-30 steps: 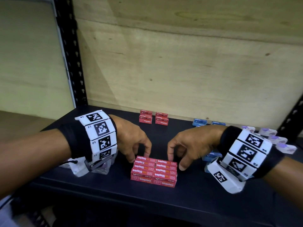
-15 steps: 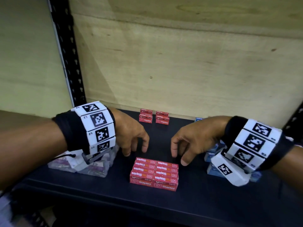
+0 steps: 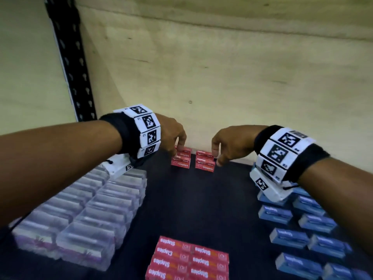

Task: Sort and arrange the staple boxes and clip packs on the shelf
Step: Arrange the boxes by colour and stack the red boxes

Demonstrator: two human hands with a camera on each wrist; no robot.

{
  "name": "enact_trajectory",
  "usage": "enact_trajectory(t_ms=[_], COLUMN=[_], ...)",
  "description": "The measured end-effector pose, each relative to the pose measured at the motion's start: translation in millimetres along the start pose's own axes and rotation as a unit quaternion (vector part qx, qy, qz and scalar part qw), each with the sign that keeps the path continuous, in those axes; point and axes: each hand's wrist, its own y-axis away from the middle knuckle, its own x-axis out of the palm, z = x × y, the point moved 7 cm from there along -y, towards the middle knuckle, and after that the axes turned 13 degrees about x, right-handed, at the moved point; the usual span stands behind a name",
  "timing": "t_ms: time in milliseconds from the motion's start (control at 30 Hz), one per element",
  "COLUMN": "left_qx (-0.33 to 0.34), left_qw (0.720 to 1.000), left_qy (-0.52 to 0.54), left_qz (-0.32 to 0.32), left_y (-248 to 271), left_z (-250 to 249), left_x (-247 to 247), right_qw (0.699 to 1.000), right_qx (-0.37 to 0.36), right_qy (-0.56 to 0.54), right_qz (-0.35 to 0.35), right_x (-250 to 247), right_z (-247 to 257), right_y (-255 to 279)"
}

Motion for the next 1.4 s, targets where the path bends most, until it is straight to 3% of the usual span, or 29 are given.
enact_trajectory(t_ms=[267, 467, 1033, 1400], left_qx=[0.022, 0.033, 0.115, 0.118], left_qw=[0.998, 0.997, 0.989, 0.985], left_qy=[-0.006, 0.013, 0.036, 0.068], left_qz=[0.062, 0.068, 0.085, 0.102], left_y=[-32, -28, 78, 114], left_z=[2, -5, -86, -95], left_x=[12, 8, 39, 53], right_qw=[0.998, 0.998, 0.991, 0.989], right_qx=[-0.016, -0.018, -0.06, -0.08], right_qy=[-0.011, -0.022, -0.064, -0.079], right_qz=[0.054, 0.057, 0.1, 0.099], right_x=[14, 16, 57, 66], right_z=[14, 16, 17, 23], right_y=[-32, -30, 105, 150])
